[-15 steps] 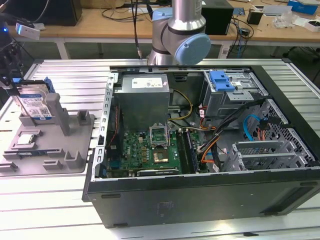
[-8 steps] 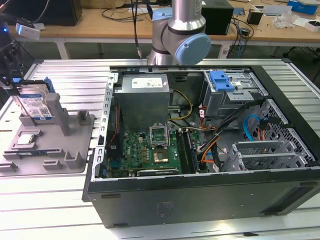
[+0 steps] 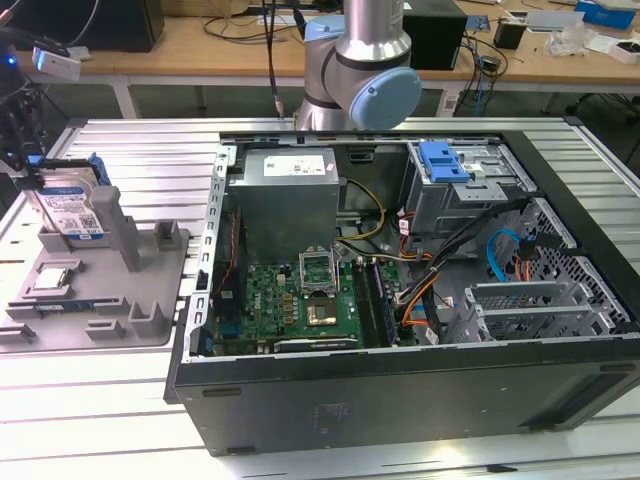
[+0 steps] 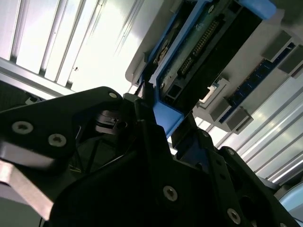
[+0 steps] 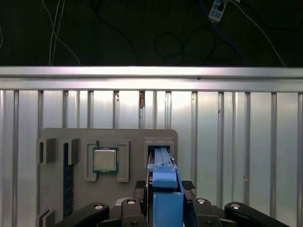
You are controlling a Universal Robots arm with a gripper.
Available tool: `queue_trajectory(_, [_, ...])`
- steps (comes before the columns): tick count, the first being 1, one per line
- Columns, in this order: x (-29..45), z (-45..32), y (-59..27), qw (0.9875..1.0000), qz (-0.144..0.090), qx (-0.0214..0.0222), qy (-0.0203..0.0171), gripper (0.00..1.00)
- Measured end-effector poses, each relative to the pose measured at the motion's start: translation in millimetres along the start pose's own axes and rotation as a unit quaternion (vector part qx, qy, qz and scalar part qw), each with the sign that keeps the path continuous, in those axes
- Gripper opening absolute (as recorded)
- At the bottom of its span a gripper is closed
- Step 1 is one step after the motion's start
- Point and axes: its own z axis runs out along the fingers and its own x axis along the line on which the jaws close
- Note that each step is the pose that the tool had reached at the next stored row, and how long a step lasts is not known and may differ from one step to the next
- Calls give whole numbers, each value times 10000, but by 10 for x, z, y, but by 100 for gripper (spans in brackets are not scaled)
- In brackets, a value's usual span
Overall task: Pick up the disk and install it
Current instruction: 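Pick up the disk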
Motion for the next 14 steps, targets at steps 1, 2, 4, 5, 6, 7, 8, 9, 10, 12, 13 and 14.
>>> queue_trajectory(1, [0, 1, 0, 10000, 0, 0, 0, 41])
queue_trajectory(2, [0, 3, 0, 10000, 0, 0, 0, 41])
queue_trajectory(4, [1, 13, 0, 10000, 1, 0, 0, 41])
queue_trajectory(5, [4, 16, 0, 10000, 0, 0, 0, 41])
queue_trajectory(6, [6, 18, 0, 10000, 0, 0, 0, 41])
queue_trajectory(7, [7, 19, 0, 10000, 0, 0, 0, 41])
queue_trajectory(8, [9, 21, 0, 10000, 0, 0, 0, 41])
queue_trajectory(9, [10, 22, 0, 10000, 0, 0, 0, 41])
queue_trajectory(10, [10, 24, 0, 10000, 0, 0, 0, 41])
queue_trajectory(12, [10, 26, 0, 10000, 0, 0, 0, 41])
queue_trajectory(13, [10, 26, 0, 10000, 0, 0, 0, 41])
queue_trajectory(14, [10, 26, 0, 10000, 0, 0, -1, 40])
